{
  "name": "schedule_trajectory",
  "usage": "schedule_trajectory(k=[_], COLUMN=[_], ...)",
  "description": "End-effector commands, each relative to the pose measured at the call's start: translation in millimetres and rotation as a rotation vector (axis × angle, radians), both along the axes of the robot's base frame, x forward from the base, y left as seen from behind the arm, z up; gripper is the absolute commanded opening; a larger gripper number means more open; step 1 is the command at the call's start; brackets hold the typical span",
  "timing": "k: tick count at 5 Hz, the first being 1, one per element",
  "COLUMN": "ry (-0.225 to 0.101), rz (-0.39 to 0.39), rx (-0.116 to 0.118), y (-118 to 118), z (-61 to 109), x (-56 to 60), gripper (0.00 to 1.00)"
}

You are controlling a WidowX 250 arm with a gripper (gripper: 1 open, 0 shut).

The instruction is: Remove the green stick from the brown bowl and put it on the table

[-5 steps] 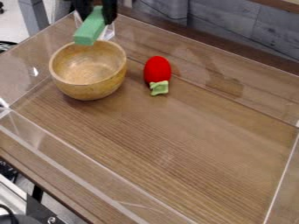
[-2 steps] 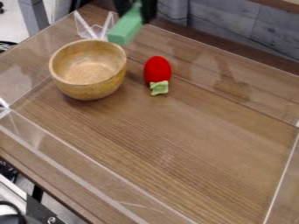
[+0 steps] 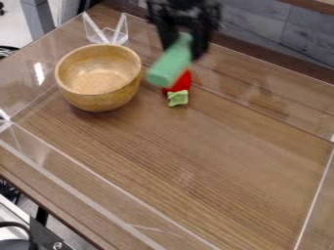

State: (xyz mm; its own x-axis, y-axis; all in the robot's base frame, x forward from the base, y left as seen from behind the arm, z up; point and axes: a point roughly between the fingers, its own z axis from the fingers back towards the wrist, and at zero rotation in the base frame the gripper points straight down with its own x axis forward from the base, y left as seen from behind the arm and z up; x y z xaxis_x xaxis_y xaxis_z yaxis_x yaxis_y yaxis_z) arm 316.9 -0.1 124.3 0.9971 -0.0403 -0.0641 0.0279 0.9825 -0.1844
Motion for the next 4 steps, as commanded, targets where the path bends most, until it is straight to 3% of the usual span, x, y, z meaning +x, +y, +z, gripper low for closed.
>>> schedule_trajectory(k=[1, 2, 4], ry=[-0.063, -0.057, -0.036], rz=[-0.025, -0.044, -0.057], rx=[0.003, 0.002, 0.005], y=[-30, -55, -92], z=[20.3, 17.6, -9.1], x=[-8.9, -21.0, -29.1], gripper=[0.00, 0.00, 0.00])
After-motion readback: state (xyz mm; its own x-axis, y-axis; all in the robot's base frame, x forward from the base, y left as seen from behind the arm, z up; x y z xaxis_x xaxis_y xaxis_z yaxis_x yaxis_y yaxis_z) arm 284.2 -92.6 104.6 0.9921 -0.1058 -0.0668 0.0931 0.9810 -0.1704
